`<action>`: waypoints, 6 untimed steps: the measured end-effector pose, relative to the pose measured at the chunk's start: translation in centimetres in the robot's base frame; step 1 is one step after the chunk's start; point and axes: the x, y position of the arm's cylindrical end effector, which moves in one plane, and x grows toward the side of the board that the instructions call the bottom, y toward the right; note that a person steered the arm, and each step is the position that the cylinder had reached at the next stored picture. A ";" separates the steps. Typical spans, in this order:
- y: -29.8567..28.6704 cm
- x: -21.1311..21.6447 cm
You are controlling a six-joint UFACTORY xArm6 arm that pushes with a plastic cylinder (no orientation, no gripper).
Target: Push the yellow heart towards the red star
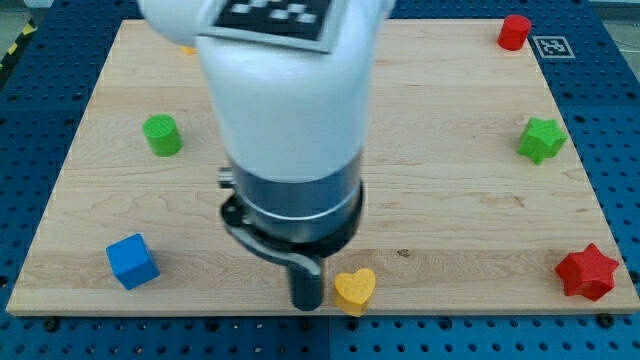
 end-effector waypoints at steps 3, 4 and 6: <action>0.4 -5.9; -3.0 -2.1; -1.7 0.1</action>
